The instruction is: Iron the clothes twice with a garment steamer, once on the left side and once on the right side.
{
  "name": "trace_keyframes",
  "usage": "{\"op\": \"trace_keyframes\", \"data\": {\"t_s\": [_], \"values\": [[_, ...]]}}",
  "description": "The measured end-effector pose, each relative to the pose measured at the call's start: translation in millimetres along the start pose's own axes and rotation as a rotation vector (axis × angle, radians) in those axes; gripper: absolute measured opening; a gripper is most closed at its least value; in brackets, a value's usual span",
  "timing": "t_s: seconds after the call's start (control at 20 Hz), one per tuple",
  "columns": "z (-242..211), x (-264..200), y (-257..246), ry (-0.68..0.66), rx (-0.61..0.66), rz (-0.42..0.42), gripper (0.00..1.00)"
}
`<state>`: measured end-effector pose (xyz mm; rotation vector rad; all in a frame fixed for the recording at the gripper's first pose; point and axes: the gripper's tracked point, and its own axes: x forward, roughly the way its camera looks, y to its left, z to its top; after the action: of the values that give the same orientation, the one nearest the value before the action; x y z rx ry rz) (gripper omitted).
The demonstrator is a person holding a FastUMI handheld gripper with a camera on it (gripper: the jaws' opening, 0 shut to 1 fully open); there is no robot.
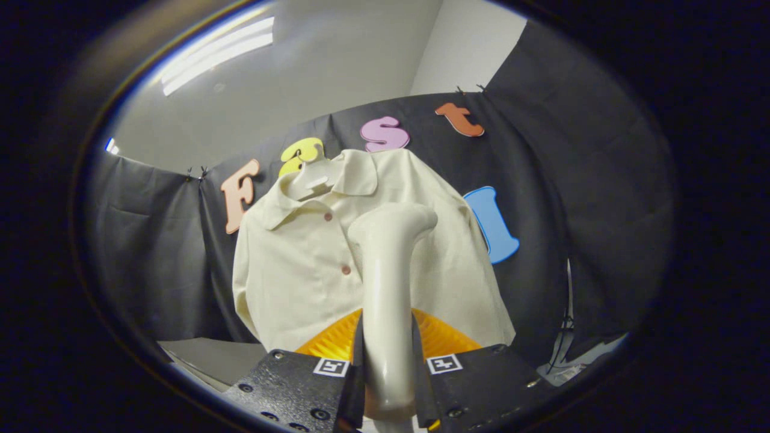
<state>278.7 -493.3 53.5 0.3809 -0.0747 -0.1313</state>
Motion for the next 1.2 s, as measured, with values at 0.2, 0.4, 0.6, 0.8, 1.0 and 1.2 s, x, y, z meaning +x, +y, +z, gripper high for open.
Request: {"op": "trace_keyframes", "data": {"t_s": [0.2, 0.4, 0.6, 0.8, 1.0, 1.2], "values": [[23, 23, 10, -0.050, 0.021, 0.047, 0.32], [7, 47, 8, -0.017, 0.018, 0.061, 0.32], [-20, 46, 1, -0.001, 0.098, 0.106, 0.32], [-56, 33, -27, 0.027, 0.142, 0.082, 0.32], [-96, 8, -55, 0.075, 0.165, 0.046, 0.32], [-141, -18, -75, 0.137, 0.177, 0.025, 0.32]]}}
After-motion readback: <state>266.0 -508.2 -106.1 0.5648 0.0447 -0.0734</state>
